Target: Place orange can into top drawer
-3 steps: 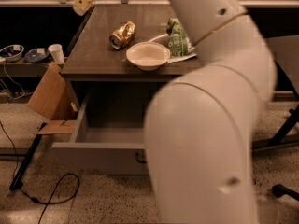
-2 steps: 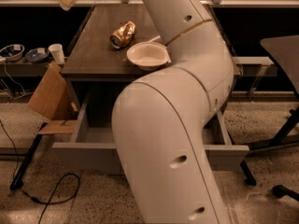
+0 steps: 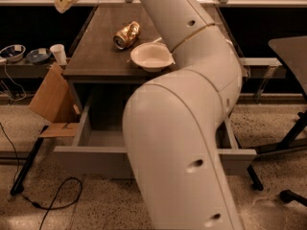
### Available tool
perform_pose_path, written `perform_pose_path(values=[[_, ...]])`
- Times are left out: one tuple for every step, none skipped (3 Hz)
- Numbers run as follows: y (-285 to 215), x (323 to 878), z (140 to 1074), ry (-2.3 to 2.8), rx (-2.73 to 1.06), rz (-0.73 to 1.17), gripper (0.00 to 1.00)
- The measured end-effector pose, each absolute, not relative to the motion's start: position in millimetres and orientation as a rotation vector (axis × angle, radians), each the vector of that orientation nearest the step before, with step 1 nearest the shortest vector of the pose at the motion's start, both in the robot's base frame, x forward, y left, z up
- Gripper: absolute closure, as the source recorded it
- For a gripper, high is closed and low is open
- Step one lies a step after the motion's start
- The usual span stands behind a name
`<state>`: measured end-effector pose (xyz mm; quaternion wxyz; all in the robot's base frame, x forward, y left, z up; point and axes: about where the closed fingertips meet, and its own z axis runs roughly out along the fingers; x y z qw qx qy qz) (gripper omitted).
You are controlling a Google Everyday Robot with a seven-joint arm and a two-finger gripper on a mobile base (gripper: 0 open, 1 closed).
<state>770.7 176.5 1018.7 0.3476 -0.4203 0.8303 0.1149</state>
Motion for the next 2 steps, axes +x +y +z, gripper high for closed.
perform_pose_path(values=[[186,777,998,2.187,-0.9,0.4,0.0],[184,774,975,2.201,-0.718,0.506,0.0]])
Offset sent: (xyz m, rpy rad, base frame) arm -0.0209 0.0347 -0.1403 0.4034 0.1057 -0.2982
